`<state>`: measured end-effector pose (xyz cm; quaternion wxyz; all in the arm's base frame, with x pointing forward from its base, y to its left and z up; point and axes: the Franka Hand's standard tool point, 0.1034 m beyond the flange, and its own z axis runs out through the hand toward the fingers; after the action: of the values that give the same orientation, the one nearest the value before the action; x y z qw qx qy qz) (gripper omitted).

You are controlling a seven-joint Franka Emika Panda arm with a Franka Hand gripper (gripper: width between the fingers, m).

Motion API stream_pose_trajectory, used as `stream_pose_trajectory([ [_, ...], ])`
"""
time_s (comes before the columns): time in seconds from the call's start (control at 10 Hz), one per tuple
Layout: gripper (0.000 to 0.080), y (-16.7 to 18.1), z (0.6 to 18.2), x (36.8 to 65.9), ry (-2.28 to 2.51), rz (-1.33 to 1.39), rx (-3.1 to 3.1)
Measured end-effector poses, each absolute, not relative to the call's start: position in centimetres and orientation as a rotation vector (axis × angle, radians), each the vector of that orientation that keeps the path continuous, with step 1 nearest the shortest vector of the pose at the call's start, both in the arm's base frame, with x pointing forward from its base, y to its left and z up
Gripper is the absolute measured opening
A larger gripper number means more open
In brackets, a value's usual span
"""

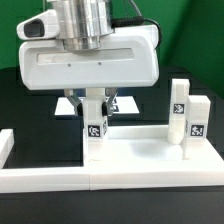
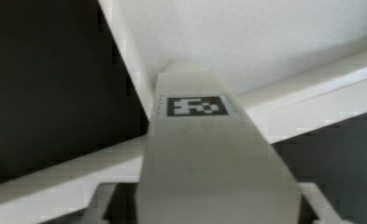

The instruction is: Assemble desk

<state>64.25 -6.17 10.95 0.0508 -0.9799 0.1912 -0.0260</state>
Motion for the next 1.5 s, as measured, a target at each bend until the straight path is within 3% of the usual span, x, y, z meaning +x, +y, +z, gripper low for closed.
stream_pose_trajectory([
  [0.4,0.0289,-6.5,11.0,64.2,1.265,-0.026,-2.759],
  [0.6,0.029,-7.1,10.9,64.0,1.912,0.082,-2.29],
  [0.9,0.029,-7.0,10.7,63.8,2.265,0.14,-1.911],
  [1.2,0.0291,-6.5,10.8,63.9,2.322,0.151,-1.846],
  [1.3,0.0317,-6.5,10.7,63.8,2.221,0.13,-1.976],
  [1.4,0.0499,-6.4,10.6,63.8,2.05,0.099,-2.17],
  [1.5,0.0499,-6.0,10.6,63.9,1.855,0.078,-2.345],
])
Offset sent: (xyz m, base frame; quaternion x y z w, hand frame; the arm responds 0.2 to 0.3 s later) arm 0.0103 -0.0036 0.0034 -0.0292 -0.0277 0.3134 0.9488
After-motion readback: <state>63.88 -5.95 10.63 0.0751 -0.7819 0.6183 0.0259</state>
